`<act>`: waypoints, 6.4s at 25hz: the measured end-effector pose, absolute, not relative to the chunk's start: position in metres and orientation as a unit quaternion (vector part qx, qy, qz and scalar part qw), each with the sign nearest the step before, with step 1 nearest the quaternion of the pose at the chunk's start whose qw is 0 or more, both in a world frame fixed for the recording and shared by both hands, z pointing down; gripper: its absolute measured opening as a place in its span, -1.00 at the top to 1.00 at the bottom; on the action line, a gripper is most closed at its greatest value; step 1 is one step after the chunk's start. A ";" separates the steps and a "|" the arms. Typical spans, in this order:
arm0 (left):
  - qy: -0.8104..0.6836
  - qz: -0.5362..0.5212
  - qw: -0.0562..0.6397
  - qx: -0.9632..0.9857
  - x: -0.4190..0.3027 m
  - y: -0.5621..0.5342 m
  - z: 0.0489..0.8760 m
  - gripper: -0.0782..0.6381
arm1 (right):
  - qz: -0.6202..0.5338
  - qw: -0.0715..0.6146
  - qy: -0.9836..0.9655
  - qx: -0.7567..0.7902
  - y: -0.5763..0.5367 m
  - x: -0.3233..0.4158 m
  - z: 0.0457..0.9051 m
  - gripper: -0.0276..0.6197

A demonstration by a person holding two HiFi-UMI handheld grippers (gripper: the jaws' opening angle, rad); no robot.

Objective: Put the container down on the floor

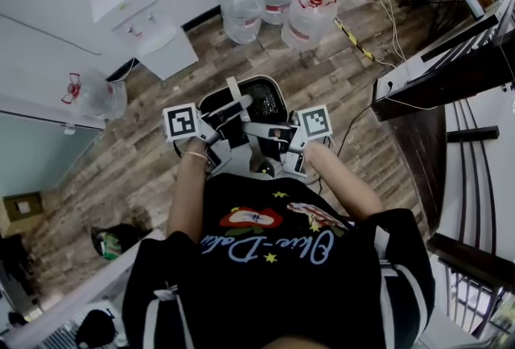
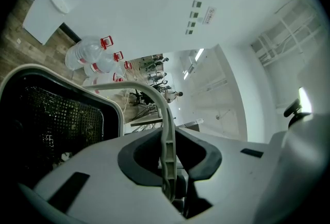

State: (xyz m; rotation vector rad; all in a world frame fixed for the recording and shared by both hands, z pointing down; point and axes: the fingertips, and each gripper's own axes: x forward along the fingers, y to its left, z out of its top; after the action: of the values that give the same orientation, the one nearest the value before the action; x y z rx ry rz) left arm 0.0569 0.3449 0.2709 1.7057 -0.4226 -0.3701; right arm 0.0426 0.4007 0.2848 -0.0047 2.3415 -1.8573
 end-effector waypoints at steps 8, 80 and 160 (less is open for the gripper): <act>-0.173 -0.171 0.630 0.738 0.044 0.308 0.270 0.62 | -0.619 0.072 0.782 -0.017 0.363 0.030 0.286 0.58; -0.255 -0.265 0.642 0.673 -0.024 -0.026 0.323 0.62 | -0.650 -0.037 0.758 0.039 0.031 -0.022 0.335 0.63; -0.295 -0.160 0.713 0.616 -0.026 -0.168 0.808 0.62 | -0.711 -0.123 0.687 -0.084 -0.114 -0.022 0.801 0.70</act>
State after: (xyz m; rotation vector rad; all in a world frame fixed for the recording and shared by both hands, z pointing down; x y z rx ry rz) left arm -0.0258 -0.1679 0.8078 1.3644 -0.6540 -0.3555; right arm -0.0225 -0.1137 0.8008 -0.2866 2.3448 -2.4279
